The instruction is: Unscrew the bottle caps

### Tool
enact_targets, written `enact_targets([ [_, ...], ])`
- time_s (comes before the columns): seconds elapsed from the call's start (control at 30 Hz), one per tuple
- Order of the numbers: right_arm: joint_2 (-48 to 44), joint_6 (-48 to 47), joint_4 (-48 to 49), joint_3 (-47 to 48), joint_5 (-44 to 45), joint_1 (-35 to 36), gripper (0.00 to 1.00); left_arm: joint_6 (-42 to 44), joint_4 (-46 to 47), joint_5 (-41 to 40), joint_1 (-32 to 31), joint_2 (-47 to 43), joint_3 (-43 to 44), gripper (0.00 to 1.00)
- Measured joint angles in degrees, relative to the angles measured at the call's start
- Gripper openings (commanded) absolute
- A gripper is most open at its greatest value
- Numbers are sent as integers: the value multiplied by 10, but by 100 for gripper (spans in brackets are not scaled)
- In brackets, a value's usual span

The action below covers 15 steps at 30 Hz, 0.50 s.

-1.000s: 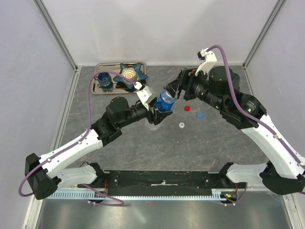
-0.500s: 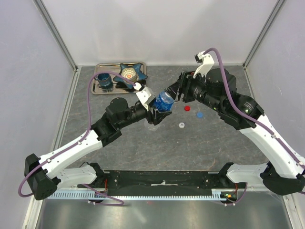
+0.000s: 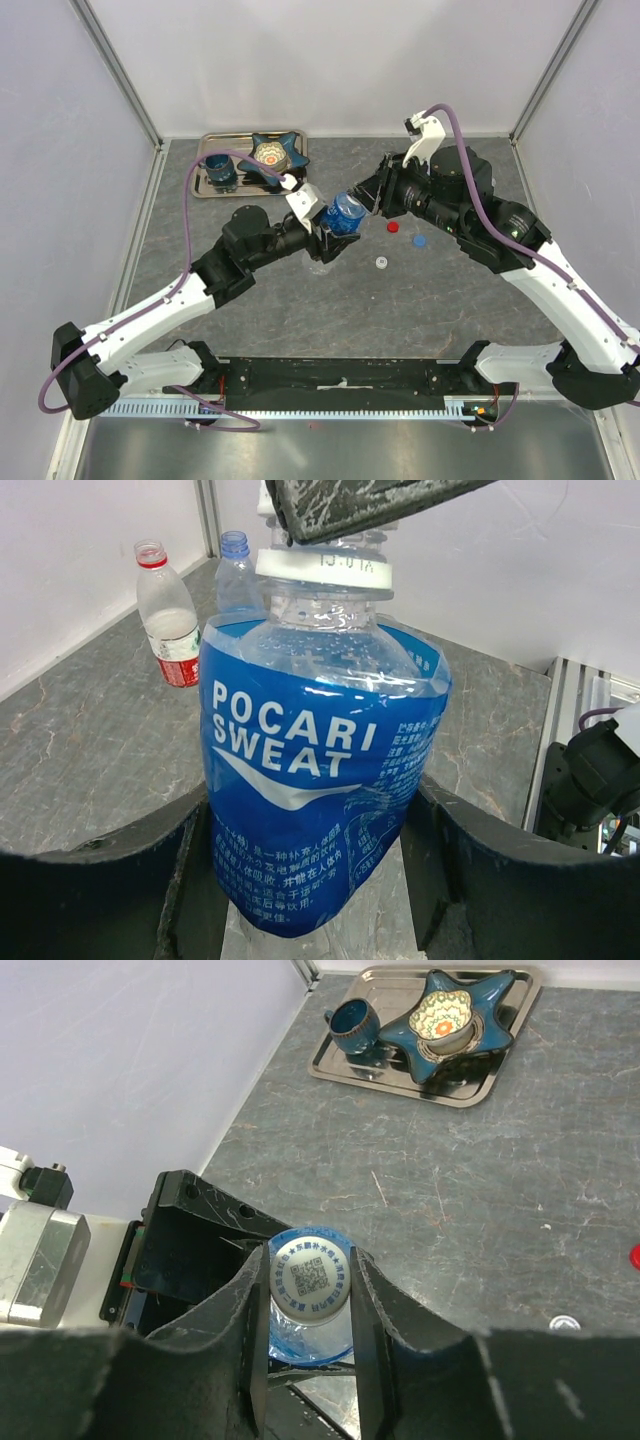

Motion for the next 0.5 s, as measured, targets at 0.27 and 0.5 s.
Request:
enact_targets([
  [0.27,-11,-15,3,-1,-22,5,0,-11,22,25,8,-27,-21,30],
  [0.5,-41,-83,36,1,-80,3,0,-170,135,262,116,-24,-23,28],
])
